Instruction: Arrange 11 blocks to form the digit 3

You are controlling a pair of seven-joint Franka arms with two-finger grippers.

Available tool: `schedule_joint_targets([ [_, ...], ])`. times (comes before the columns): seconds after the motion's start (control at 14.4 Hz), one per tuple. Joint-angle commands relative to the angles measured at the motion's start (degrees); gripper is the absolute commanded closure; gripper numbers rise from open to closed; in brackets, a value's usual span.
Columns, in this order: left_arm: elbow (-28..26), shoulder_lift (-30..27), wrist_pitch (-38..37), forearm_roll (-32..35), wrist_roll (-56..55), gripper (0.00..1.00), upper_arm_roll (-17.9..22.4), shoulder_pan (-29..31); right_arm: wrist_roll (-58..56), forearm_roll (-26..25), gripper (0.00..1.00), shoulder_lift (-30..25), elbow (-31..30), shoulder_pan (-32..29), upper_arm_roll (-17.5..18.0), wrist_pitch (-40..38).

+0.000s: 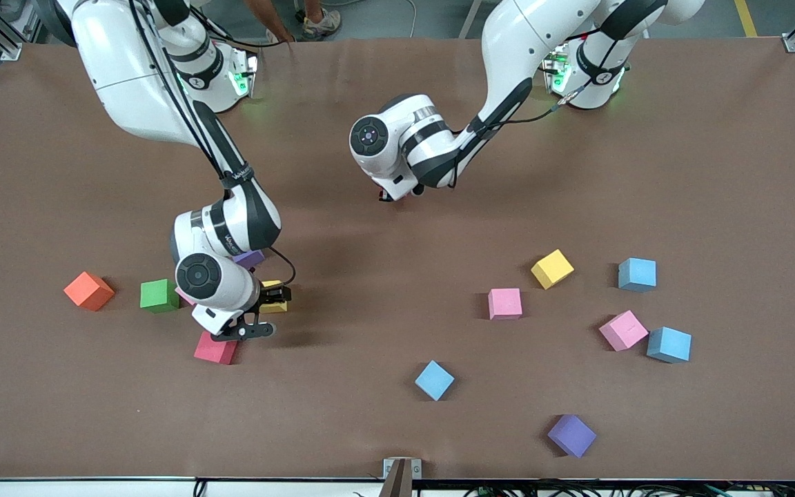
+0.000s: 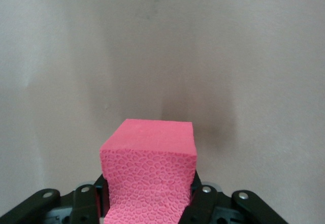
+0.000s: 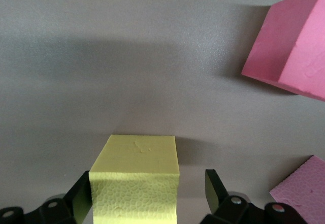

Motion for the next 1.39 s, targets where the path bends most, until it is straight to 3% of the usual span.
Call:
schedule_joint_targets([
  [0.0,-1.54,-1.36,0.07,-1.32,-3.14,0.95,0.02,-0.25,-0.18,-0.8,0.4,-0.24,-0.63,-0.38,0.43,-0.01],
  [0.49,-3.73,-1.63,2.97,-1.24,-7.72,0.95,-0.5,-2.62,1.23,0.08,0.62,-0.76,-1.51,-0.37,0.43,-0.54],
  [0.69,-6.89,-2.94,6.3,-0.8,-7.72,0.95,-1.21,-3.42,9.11,2.27,0.67,-2.77,-0.98,-0.9,0.43,-3.35],
  [0.9,-8.92,-3.83,8.07,-0.71,-7.81,0.95,-1.3,-4.12,19.57,2.37,0.86,-5.16,0.5,-0.11,0.6,-8.0],
  [1.11,-9.53,-3.74,8.16,-0.71,-8.41,0.95,-1.3,-4.21,25.13,1.58,0.84,-7.09,3.41,3.4,-0.01,-14.32],
  [1.32,-10.06,-3.74,8.07,-0.71,-9.91,0.89,-1.3,-4.65,25.05,2.89,0.84,-8.93,4.21,-1.94,0.51,-17.93],
])
